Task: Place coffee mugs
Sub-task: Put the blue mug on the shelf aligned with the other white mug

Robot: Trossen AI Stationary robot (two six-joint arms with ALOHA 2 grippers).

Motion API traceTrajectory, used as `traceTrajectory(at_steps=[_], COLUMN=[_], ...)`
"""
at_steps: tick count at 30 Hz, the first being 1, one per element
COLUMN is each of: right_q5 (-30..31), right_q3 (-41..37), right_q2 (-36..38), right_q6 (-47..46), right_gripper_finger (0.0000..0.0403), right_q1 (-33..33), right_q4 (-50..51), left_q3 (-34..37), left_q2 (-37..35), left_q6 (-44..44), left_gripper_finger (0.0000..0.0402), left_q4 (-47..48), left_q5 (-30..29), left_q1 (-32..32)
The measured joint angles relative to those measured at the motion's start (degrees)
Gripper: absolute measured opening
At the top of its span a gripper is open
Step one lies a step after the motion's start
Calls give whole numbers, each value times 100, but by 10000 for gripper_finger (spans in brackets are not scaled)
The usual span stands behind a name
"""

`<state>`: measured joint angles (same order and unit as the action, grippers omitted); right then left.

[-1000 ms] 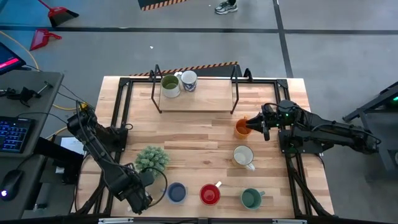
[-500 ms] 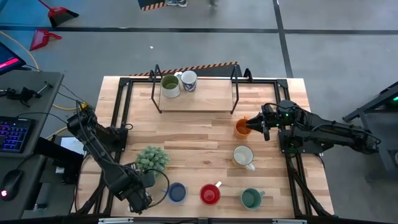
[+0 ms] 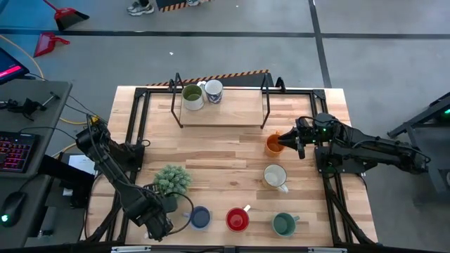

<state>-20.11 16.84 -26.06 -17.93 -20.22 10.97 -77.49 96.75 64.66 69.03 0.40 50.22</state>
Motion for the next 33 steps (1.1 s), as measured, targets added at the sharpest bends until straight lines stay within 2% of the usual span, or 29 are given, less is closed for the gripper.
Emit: traceTrajectory(at_steps=[17,33], right_q5=[1,-1], right_q3=[0,0], right_q2=[0,-2], right_q6=[0,-9], right_gripper_finger=[97,97], right_q1=[1,1], right_q4=[1,1], left_q3=[-2,0], left_q2=[699,957], left_q6=[-625,-426], left_gripper_finger=[214,213], left_q4=[-622,-620], left_q5=[85,184], left_q1=[-114,-284])
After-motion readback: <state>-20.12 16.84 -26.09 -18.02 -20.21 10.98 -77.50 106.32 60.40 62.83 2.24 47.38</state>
